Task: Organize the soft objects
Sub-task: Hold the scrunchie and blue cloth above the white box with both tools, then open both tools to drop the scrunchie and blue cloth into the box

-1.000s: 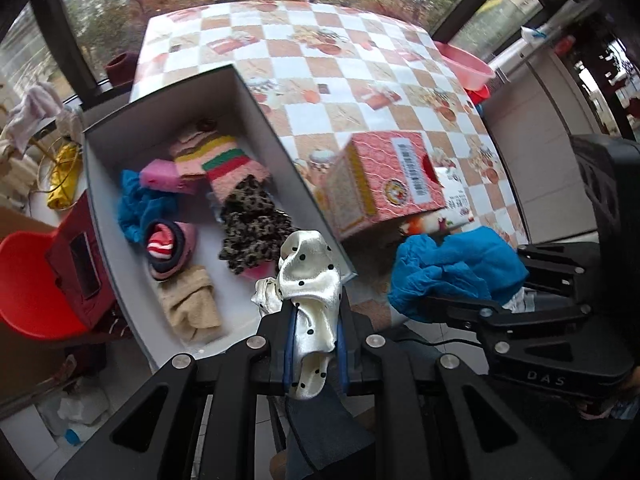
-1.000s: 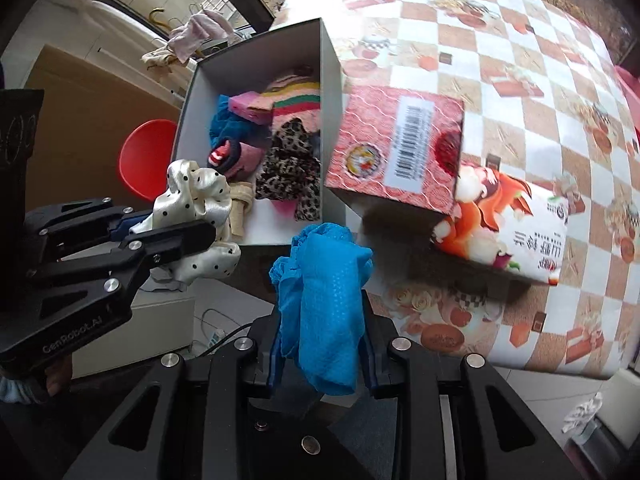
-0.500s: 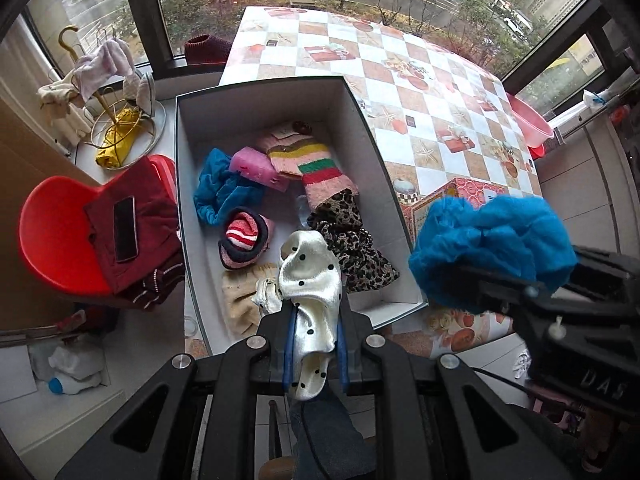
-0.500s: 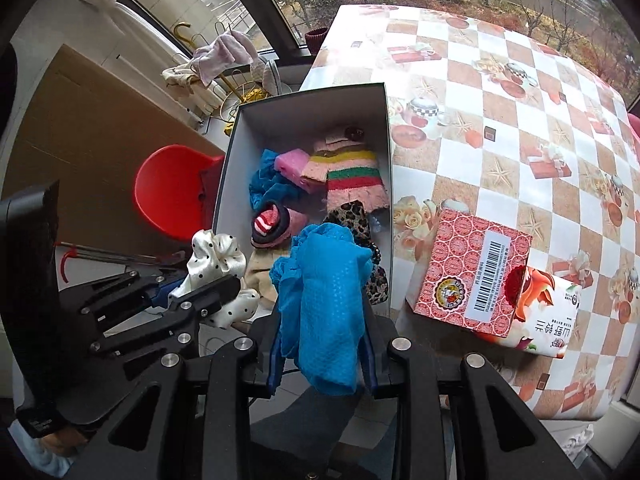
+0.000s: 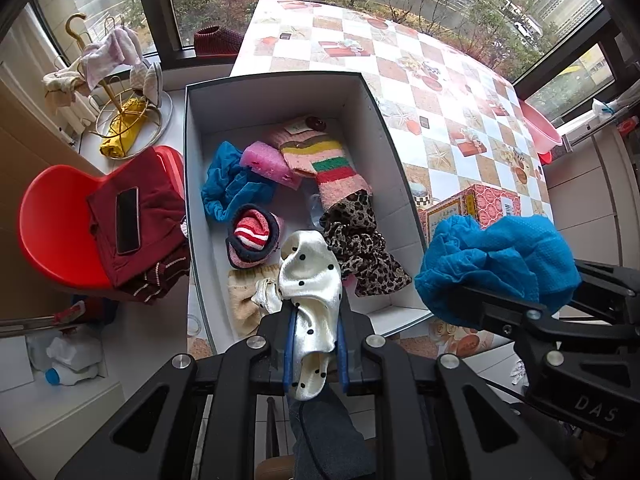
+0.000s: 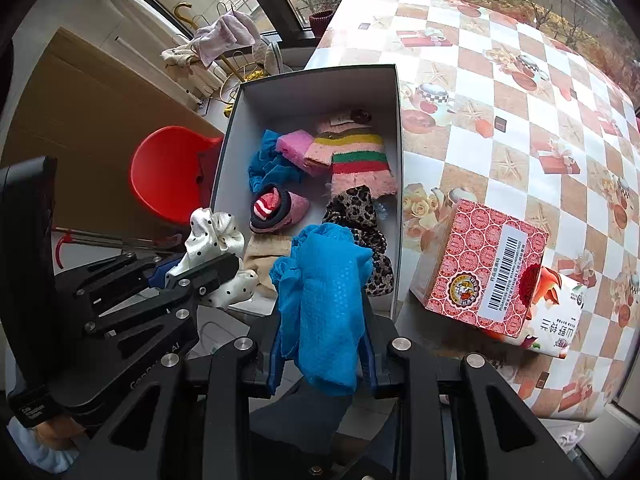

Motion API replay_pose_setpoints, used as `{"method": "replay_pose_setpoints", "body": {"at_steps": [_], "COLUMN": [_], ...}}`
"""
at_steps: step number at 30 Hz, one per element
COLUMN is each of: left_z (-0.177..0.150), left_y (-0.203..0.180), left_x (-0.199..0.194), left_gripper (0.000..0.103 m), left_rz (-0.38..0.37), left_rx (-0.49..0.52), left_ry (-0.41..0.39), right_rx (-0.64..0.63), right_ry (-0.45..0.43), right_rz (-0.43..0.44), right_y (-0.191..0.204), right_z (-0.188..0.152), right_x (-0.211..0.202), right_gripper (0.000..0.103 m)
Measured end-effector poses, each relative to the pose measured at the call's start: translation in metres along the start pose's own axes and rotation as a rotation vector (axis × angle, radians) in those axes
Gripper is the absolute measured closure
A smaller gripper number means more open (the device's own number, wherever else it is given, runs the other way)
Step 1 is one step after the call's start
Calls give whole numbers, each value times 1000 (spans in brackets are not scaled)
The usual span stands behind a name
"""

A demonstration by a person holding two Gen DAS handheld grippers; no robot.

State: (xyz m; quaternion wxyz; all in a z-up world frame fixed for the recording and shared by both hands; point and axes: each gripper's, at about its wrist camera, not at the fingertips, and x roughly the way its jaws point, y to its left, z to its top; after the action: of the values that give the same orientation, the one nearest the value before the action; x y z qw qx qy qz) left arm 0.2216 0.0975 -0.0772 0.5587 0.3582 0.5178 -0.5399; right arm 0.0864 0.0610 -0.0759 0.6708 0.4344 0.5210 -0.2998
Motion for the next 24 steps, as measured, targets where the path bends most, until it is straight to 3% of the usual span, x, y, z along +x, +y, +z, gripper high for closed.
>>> {"method": "replay_pose_setpoints", "body": {"at_steps": [17, 20, 21, 22, 24], "left_z": [12, 15, 16, 17, 16], "left_y": [7, 10, 11, 11, 13], "left_x": [17, 19, 20, 20, 19], "left_gripper": [85, 65, 46, 24, 15], "left_rz": [19, 22, 24, 26, 39], "left_rx": [-1, -14, -18, -20, -28], "left_ry": [34, 31, 30, 30, 15], "right_rx": [-17, -18, -21, -24, -27], "right_ry": [15, 10, 10, 13, 9], "right_rz": [-16, -12, -7, 3, 6], "right_y": [1, 4, 5, 7, 10], "right_z": [18, 29, 33, 36, 41], "right_x": [11, 14, 15, 16, 16], "right_gripper": [71, 71, 67, 45, 9]}}
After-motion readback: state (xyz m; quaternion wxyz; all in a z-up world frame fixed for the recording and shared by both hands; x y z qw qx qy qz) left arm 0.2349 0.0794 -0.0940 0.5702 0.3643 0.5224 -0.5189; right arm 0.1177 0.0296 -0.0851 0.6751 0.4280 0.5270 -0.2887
